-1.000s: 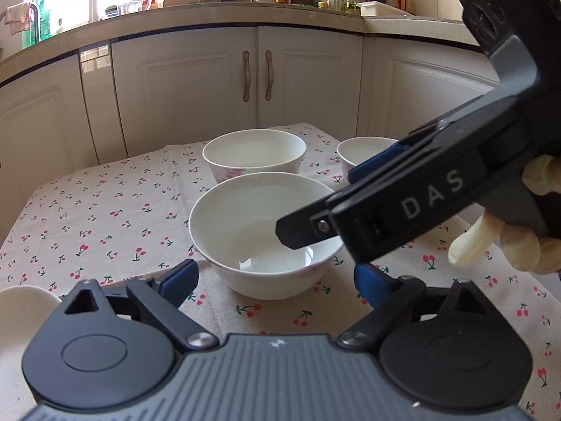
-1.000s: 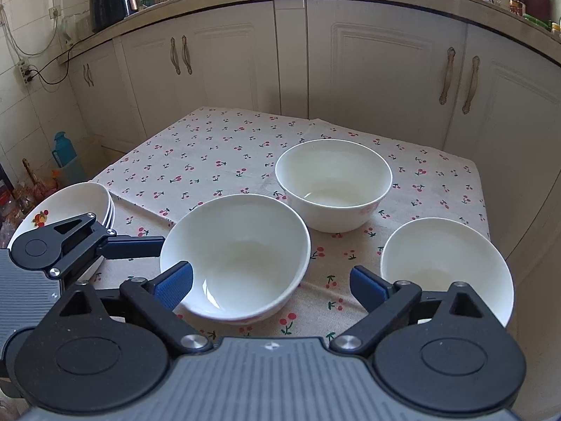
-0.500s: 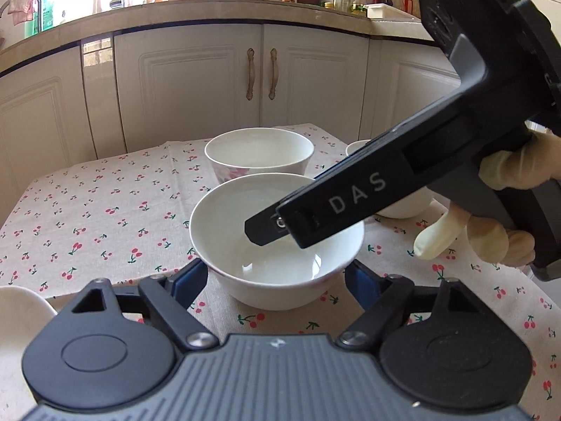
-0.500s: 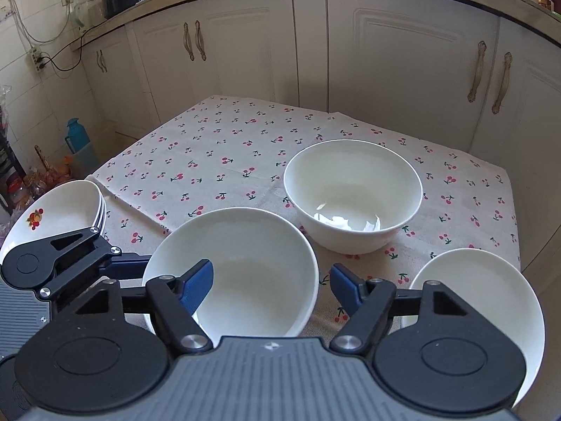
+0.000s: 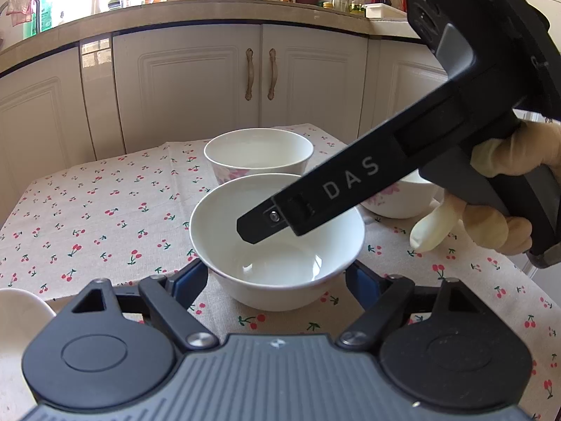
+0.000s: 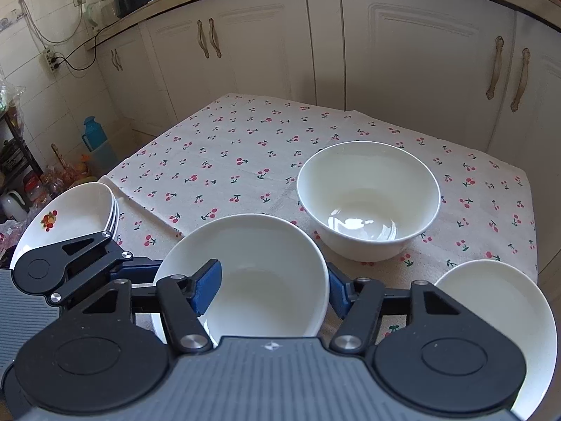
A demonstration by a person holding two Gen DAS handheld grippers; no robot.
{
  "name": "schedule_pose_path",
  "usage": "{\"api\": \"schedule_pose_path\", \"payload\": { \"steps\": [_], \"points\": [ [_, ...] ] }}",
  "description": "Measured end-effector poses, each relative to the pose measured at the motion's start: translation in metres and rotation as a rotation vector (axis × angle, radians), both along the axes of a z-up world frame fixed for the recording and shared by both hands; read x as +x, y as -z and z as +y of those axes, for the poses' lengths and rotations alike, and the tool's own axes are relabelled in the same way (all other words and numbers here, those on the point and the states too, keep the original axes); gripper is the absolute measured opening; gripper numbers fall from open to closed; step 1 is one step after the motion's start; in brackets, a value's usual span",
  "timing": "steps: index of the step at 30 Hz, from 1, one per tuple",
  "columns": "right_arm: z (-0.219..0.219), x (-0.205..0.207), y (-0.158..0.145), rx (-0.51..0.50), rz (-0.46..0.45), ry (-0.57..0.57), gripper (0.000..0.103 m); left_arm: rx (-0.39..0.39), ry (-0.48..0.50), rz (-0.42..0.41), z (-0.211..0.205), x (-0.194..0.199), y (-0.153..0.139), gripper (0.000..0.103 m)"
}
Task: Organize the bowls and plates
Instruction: 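Carry the white bowl with the right tool toward the plate stack and lower it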
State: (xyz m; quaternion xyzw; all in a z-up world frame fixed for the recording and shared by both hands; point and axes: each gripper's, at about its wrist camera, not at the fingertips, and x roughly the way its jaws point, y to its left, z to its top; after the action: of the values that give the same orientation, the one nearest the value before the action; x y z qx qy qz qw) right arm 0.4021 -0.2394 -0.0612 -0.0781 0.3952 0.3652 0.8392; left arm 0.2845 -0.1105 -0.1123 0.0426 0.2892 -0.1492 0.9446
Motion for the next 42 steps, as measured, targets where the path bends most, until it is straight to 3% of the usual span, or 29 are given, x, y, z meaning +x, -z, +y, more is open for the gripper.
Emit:
{"api": "schedule_pose_path", "payload": {
  "steps": [16, 42],
  "points": [
    [-0.008, -0.023, -0.017, 0.021, 0.058, 0.026, 0.068, 0.022, 0.074, 0.051, 0.004, -0.015, -0.018, 0.085],
    [0.021, -0.139, -0.052, 0.034, 0.081, 0.044, 0.068, 0.016, 0.181, 0.094, 0.05, -0.113, -0.052, 0.085]
  ]
}}
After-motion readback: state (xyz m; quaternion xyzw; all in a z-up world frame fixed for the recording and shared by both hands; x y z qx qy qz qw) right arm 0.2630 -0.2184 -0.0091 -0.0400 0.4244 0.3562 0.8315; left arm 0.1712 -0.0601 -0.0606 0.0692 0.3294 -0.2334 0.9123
